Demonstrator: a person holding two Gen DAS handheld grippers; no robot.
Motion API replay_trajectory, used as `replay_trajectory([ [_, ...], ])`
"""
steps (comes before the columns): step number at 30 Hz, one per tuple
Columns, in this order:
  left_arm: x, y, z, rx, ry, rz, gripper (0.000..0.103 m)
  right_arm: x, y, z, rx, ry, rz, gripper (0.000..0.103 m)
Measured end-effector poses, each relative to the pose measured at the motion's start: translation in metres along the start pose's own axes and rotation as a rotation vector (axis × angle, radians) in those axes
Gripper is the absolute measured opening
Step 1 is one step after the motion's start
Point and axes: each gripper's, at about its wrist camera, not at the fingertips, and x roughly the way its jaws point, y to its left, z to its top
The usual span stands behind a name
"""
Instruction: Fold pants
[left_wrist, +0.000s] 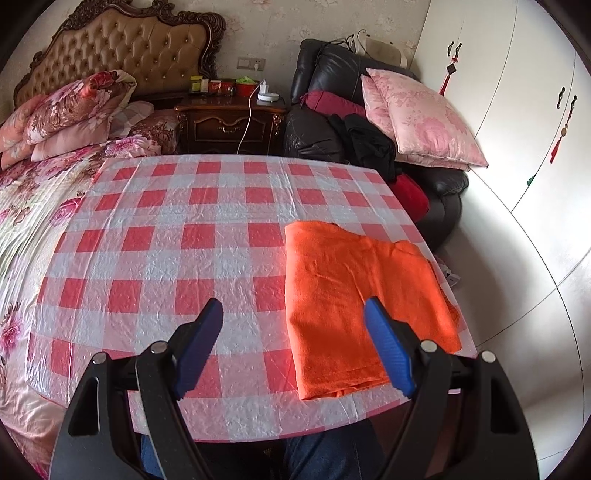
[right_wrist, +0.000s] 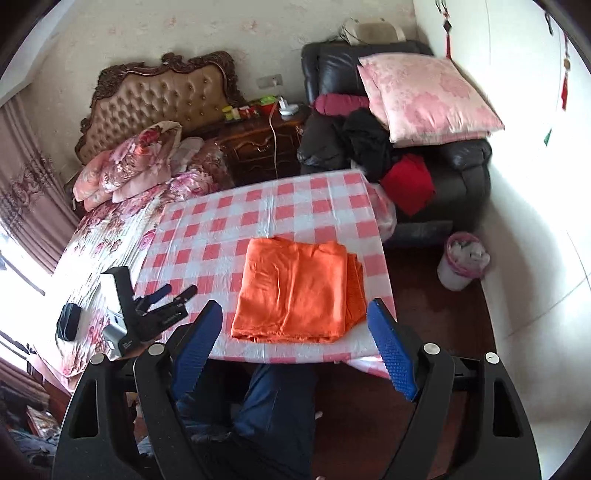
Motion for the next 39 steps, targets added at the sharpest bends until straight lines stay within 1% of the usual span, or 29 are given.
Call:
replay_trajectory([
  [2, 0.004, -0.001, -0.001, 0.001, 0.007, 0.001, 0.079, 0.001, -0.008, -0.001, 0.021, 0.017, -0.002, 0.077],
  [5, 0.015, -0.002, -0.001, -0.001, 0.024, -0.004, 0.079, -0.005, -0.003, 0.000, -0.012, -0.010, 0.000, 0.077],
  [7, 0.023, -0.004, -0.001, 0.002, 0.036, -0.013, 0.079, 0.006, -0.011, 0.010, 0.037, -0.002, -0.007, 0.077],
  [9, 0.029, -0.006, 0.001, 0.009, 0.038, -0.023, 0.079, 0.016, -0.013, 0.020, 0.054, 0.002, -0.015, 0.077],
  [10, 0.031, -0.007, 0.002, 0.015, 0.033, -0.021, 0.079, 0.020, -0.011, 0.024, 0.043, -0.015, -0.017, 0.078],
  [11, 0.036, -0.009, 0.003, 0.029, 0.027, -0.021, 0.079, 0.027, -0.008, 0.027, 0.020, -0.053, -0.011, 0.078],
  [12, 0.043, -0.011, 0.005, 0.048, 0.023, -0.028, 0.078, 0.039, -0.009, 0.026, -0.004, -0.096, 0.001, 0.082],
  [13, 0.052, -0.014, 0.006, 0.065, 0.023, -0.033, 0.071, 0.051, -0.010, 0.023, -0.026, -0.112, -0.006, 0.085],
  [14, 0.061, -0.018, 0.007, 0.088, 0.021, -0.045, 0.064, 0.079, -0.015, 0.013, -0.057, -0.122, -0.041, 0.085],
  [15, 0.073, -0.026, 0.008, 0.133, 0.017, -0.074, 0.051, 0.104, -0.022, 0.002, -0.061, -0.125, -0.071, 0.085],
  [16, 0.084, -0.033, 0.008, 0.175, 0.018, -0.087, 0.047, 0.142, -0.036, -0.015, -0.043, -0.116, -0.118, 0.085],
  [17, 0.096, -0.042, 0.007, 0.221, 0.019, -0.090, 0.047, 0.169, -0.046, -0.026, -0.021, -0.089, -0.147, 0.084],
  [18, 0.107, -0.051, 0.007, 0.261, 0.019, -0.107, 0.046, 0.199, -0.059, -0.039, 0.011, -0.035, -0.151, 0.073],
  [19, 0.120, -0.064, 0.009, 0.307, 0.032, -0.177, 0.047, 0.234, -0.080, -0.057, 0.089, 0.031, -0.120, 0.065],
  [20, 0.132, -0.073, 0.013, 0.330, 0.055, -0.247, 0.049, 0.250, -0.092, -0.068, 0.149, 0.054, -0.093, 0.065],
  [21, 0.148, -0.085, 0.020, 0.344, 0.086, -0.293, 0.049, 0.263, -0.105, -0.082, 0.212, 0.063, -0.054, 0.065],
  [22, 0.159, -0.095, 0.025, 0.358, 0.108, -0.306, 0.049, 0.274, -0.111, -0.095, 0.237, 0.060, -0.021, 0.065],
  [24, 0.178, -0.121, 0.036, 0.406, 0.154, -0.354, 0.049, 0.286, -0.113, -0.109, 0.263, 0.061, 0.009, 0.065],
  [25, 0.188, -0.135, 0.043, 0.413, 0.161, -0.328, 0.049, 0.290, -0.113, -0.114, 0.285, 0.062, 0.032, 0.065],
  [26, 0.196, -0.148, 0.049, 0.402, 0.184, -0.318, 0.049, 0.293, -0.113, -0.118, 0.301, 0.056, 0.059, 0.065],
  [28, 0.209, -0.171, 0.056, 0.383, 0.251, -0.360, 0.057, 0.295, -0.112, -0.122, 0.321, 0.041, 0.074, 0.065],
  [30, 0.219, -0.193, 0.060, 0.391, 0.274, -0.316, 0.057, 0.293, -0.113, -0.127, 0.348, 0.031, 0.084, 0.065],
  [32, 0.234, -0.215, 0.060, 0.396, 0.321, -0.271, 0.057, 0.290, -0.115, -0.131, 0.367, 0.024, 0.093, 0.065],
  [33, 0.241, -0.223, 0.059, 0.405, 0.332, -0.235, 0.057, 0.289, -0.114, -0.132, 0.373, 0.022, 0.098, 0.065],
  [35, 0.255, -0.238, 0.054, 0.450, 0.352, -0.158, 0.057, 0.294, -0.113, -0.134, 0.384, 0.043, 0.117, 0.065],
  [36, 0.265, -0.243, 0.050, 0.484, 0.362, -0.102, 0.049, 0.297, -0.112, -0.135, 0.395, 0.047, 0.134, 0.065],
  [37, 0.271, -0.244, 0.047, 0.496, 0.373, -0.080, 0.034, 0.299, -0.112, -0.135, 0.401, 0.047, 0.141, 0.064],
  [38, 0.273, -0.243, 0.045, 0.492, 0.382, -0.084, 0.029, 0.300, -0.111, -0.136, 0.405, 0.046, 0.148, 0.058],
  [39, 0.272, -0.241, 0.045, 0.486, 0.381, -0.091, 0.022, 0.301, -0.111, -0.137, 0.411, 0.040, 0.164, 0.040],
])
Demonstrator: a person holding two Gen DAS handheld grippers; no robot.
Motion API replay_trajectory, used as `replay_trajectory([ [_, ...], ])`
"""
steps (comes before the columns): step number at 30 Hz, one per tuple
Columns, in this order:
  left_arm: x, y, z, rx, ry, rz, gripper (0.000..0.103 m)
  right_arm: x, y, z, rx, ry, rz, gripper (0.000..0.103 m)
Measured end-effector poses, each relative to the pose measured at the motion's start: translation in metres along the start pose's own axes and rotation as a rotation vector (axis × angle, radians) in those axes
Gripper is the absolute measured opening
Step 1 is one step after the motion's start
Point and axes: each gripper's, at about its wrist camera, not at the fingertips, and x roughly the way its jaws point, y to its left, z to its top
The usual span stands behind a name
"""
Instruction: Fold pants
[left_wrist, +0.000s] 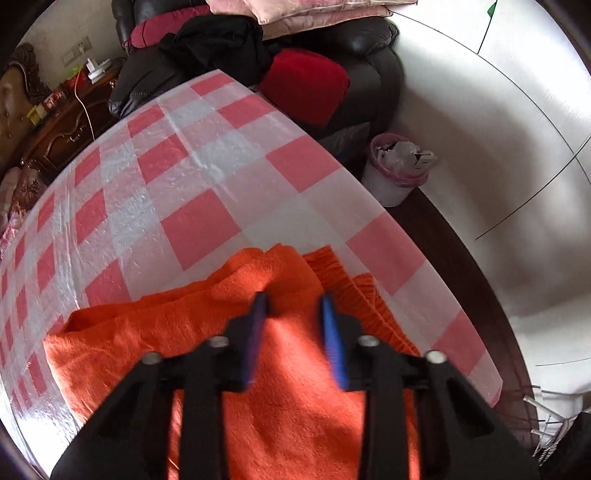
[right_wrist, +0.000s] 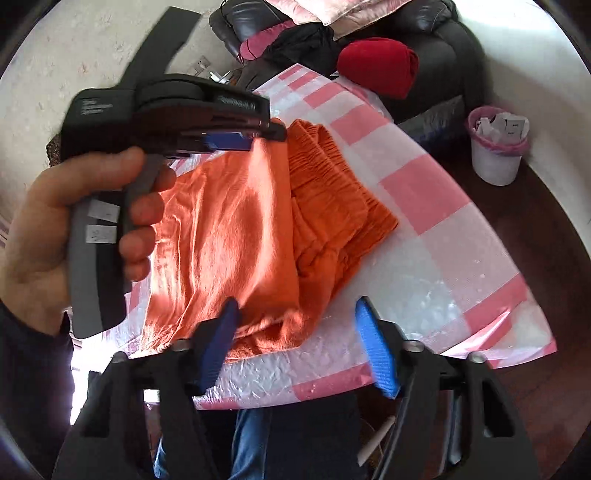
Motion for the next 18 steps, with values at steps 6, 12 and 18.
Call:
replay_trajectory([
  [6, -0.024, 0.007, -0.004, -0.015, -0.061, -0.049, 0.009, -0.009, 0.010, -0.002, -0.024, -0.022, 0.010, 0.020],
  [12, -0.027, 0.019, -0.008, -0.055, -0.080, -0.099, 0.006, -0.039, 0.029, -0.007, -0.122, -0.195, -0.238, 0.066],
  [18, -0.041, 0.025, -0.011, -0.079, -0.116, -0.132, 0.005, -0.019, 0.036, 0.011, -0.238, -0.156, -0.128, 0.066],
])
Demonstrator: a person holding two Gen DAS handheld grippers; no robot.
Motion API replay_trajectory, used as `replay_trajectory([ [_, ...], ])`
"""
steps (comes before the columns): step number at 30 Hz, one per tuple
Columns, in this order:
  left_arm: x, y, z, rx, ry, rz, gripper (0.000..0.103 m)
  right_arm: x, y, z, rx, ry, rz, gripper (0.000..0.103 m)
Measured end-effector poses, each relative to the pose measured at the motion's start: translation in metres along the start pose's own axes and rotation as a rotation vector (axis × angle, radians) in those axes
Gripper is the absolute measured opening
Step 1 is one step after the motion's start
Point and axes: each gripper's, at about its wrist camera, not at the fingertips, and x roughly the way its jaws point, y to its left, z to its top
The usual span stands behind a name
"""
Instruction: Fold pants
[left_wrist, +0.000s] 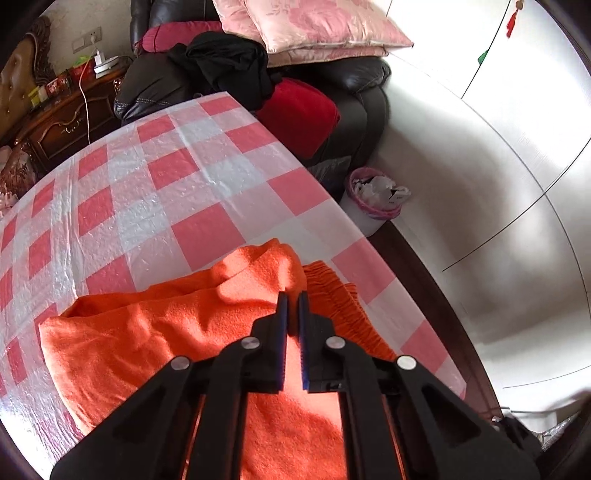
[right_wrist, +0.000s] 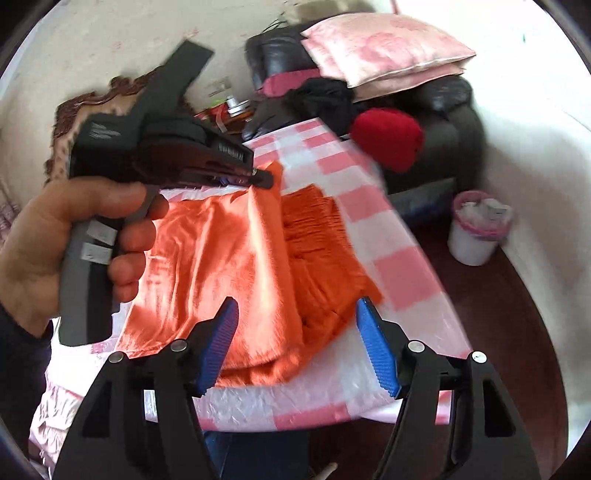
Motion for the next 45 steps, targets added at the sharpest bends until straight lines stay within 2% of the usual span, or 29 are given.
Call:
replay_trajectory([
  [3, -0.008, 0.004, 0.001, -0.009, -0.016, 0.000, 0.005, 0.011, -0.004, 0.003, 0.009, 0.034, 0.065, 0.066],
  [5, -0.014, 0.007, 0.002, -0.018, -0.029, -0.002, 0.005, 0.011, 0.002, 0.002, -0.034, 0.035, 0.061, 0.061],
  [6, -0.017, 0.008, 0.003, -0.024, -0.037, -0.002, 0.005, 0.011, 0.002, 0.002, -0.044, 0.041, 0.065, 0.049],
  [7, -0.020, 0.009, 0.004, -0.027, -0.042, -0.003, 0.005, 0.012, 0.001, 0.002, -0.035, 0.055, 0.064, 0.032],
  [9, -0.023, 0.007, 0.006, -0.027, -0.048, -0.009, 0.005, 0.011, -0.008, 0.004, 0.027, 0.081, 0.100, 0.013],
  [11, -0.026, 0.004, 0.008, -0.023, -0.060, -0.010, 0.005, 0.003, -0.005, 0.008, 0.027, 0.070, 0.102, 0.012],
  [15, -0.027, 0.004, 0.013, -0.042, -0.065, -0.019, 0.005, -0.006, 0.011, 0.012, -0.042, 0.056, 0.044, 0.013],
  [16, -0.027, 0.004, 0.013, -0.043, -0.065, -0.019, 0.005, -0.003, 0.011, 0.013, -0.043, 0.061, 0.013, 0.017],
  [18, -0.026, 0.004, 0.014, -0.036, -0.062, -0.016, 0.005, -0.001, 0.008, 0.012, -0.039, 0.062, -0.014, 0.032],
  [19, -0.024, 0.004, 0.014, -0.035, -0.060, -0.015, 0.005, 0.000, 0.006, 0.011, -0.033, 0.064, -0.009, 0.032],
  [20, -0.021, 0.004, 0.015, -0.039, -0.058, -0.013, 0.005, 0.004, 0.002, 0.011, -0.012, 0.069, 0.029, 0.028],
  [21, -0.019, 0.004, 0.015, -0.047, -0.053, -0.014, 0.005, 0.007, -0.002, 0.011, 0.008, 0.076, 0.039, 0.012],
  [22, -0.016, 0.004, 0.016, -0.052, -0.048, -0.021, 0.005, 0.008, -0.006, 0.011, 0.033, 0.084, 0.040, 0.008],
  [28, -0.007, -0.011, 0.023, -0.047, -0.059, -0.036, 0.005, -0.020, 0.002, 0.018, 0.013, 0.027, 0.001, 0.007],
  [31, 0.015, -0.015, 0.025, -0.059, -0.048, -0.032, 0.005, -0.008, -0.012, 0.019, 0.053, 0.047, -0.073, 0.007],
  [38, 0.053, -0.017, 0.016, -0.039, -0.048, -0.044, 0.005, 0.012, -0.024, 0.013, 0.088, 0.065, -0.120, 0.007],
  [41, 0.050, -0.012, 0.018, -0.065, -0.054, -0.059, 0.005, 0.010, -0.022, 0.014, 0.083, 0.059, -0.126, 0.007],
  [45, 0.028, -0.008, 0.026, -0.110, -0.122, -0.092, 0.005, -0.005, -0.009, 0.024, 0.023, 0.005, -0.154, 0.007],
])
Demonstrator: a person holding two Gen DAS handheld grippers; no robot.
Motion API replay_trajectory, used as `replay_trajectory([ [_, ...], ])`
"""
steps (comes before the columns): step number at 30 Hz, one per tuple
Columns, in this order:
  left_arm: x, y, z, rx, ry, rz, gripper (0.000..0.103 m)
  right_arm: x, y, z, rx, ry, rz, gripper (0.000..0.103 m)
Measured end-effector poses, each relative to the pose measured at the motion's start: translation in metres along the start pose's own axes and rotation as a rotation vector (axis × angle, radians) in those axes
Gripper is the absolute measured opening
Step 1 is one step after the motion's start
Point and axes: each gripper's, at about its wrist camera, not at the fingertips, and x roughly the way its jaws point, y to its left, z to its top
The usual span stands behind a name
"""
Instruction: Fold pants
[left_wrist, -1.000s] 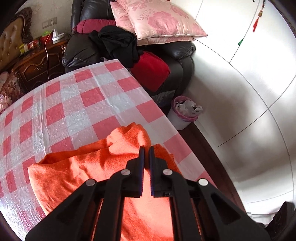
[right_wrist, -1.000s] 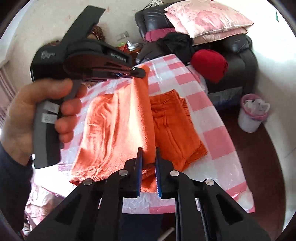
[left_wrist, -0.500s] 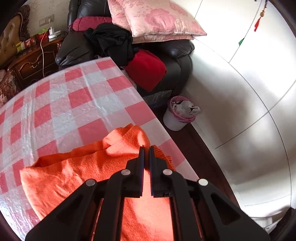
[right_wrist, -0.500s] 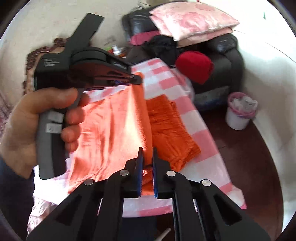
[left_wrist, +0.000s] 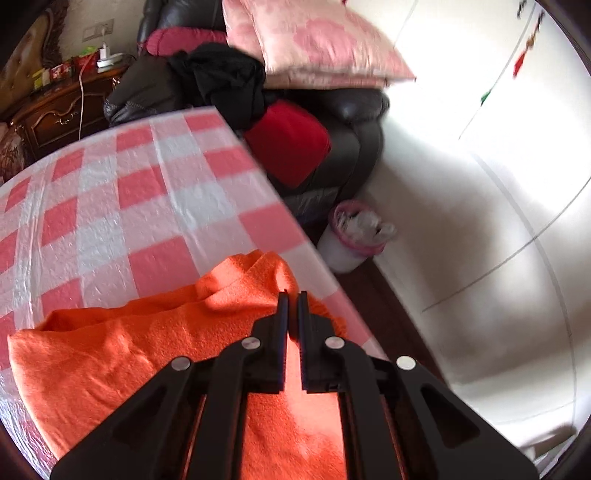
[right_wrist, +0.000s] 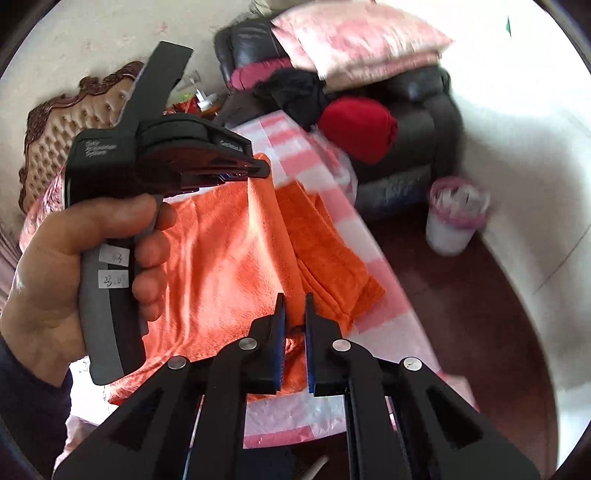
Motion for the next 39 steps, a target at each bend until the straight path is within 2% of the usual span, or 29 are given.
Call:
replay_trajectory([
  [3, 0.014, 0.000, 0.001, 0.018, 0.018, 0.014, 0.006, 0.005, 0.002, 0.008, -0.019, -0.009, -0.050, 0.007],
  [6, 0.027, 0.008, -0.005, -0.001, 0.036, -0.003, 0.017, 0.027, -0.008, 0.005, 0.004, 0.041, -0.072, 0.007],
  [8, 0.019, 0.009, -0.008, 0.001, 0.001, -0.038, 0.033, 0.031, -0.011, 0.001, 0.004, 0.051, -0.073, 0.007],
  [9, 0.014, 0.008, -0.009, 0.006, -0.018, -0.045, 0.047, 0.033, -0.012, -0.001, 0.006, 0.057, -0.071, 0.007],
  [15, -0.011, 0.010, -0.012, 0.005, -0.073, -0.050, 0.048, 0.036, -0.012, -0.002, 0.006, 0.059, -0.074, 0.007],
  [20, -0.054, 0.029, -0.030, -0.038, -0.145, -0.024, 0.048, 0.037, -0.013, -0.003, 0.014, 0.060, -0.066, 0.007],
  [22, -0.081, 0.046, -0.049, -0.074, -0.185, 0.018, 0.049, 0.039, -0.014, -0.004, 0.013, 0.062, -0.063, 0.007],
  [24, -0.109, 0.068, -0.079, -0.109, -0.222, 0.100, 0.054, 0.039, -0.014, -0.004, 0.012, 0.064, -0.060, 0.007],
  [26, -0.127, 0.091, -0.110, -0.150, -0.220, 0.134, 0.057, 0.036, -0.015, -0.002, 0.011, 0.059, -0.053, 0.008],
  [27, -0.135, 0.106, -0.132, -0.176, -0.199, 0.157, 0.057, 0.031, -0.014, 0.001, 0.004, 0.044, -0.046, 0.013],
  [28, -0.140, 0.116, -0.146, -0.195, -0.182, 0.165, 0.057, 0.023, -0.014, 0.005, -0.005, 0.010, -0.046, 0.028],
  [29, -0.142, 0.128, -0.164, -0.227, -0.148, 0.151, 0.057, 0.018, -0.014, 0.009, -0.012, -0.023, -0.068, 0.035],
  [30, -0.144, 0.138, -0.177, -0.261, -0.119, 0.131, 0.056, 0.015, -0.015, 0.012, -0.018, -0.051, -0.085, 0.058],
  [31, -0.145, 0.147, -0.191, -0.302, -0.098, 0.098, 0.056, 0.015, -0.019, 0.017, -0.022, -0.062, -0.085, 0.071],
  [33, -0.138, 0.161, -0.211, -0.397, -0.041, 0.002, 0.055, 0.028, -0.026, 0.023, -0.023, -0.021, -0.054, 0.070],
  [35, -0.136, 0.162, -0.215, -0.425, -0.050, -0.048, 0.055, 0.042, -0.034, 0.025, -0.010, 0.030, -0.070, 0.070],
  [36, -0.131, 0.161, -0.215, -0.434, -0.030, -0.113, 0.055, 0.046, -0.039, 0.026, 0.002, 0.043, -0.062, 0.067],
  [37, -0.127, 0.158, -0.214, -0.444, -0.003, -0.146, 0.054, 0.051, -0.045, 0.024, 0.032, 0.069, -0.022, 0.058],
  [38, -0.125, 0.152, -0.215, -0.421, 0.004, -0.135, 0.053, 0.056, -0.049, 0.022, 0.065, 0.096, 0.015, 0.055],
  [39, -0.124, 0.147, -0.216, -0.398, 0.015, -0.144, 0.045, 0.057, -0.052, 0.020, 0.083, 0.103, 0.018, 0.055],
])
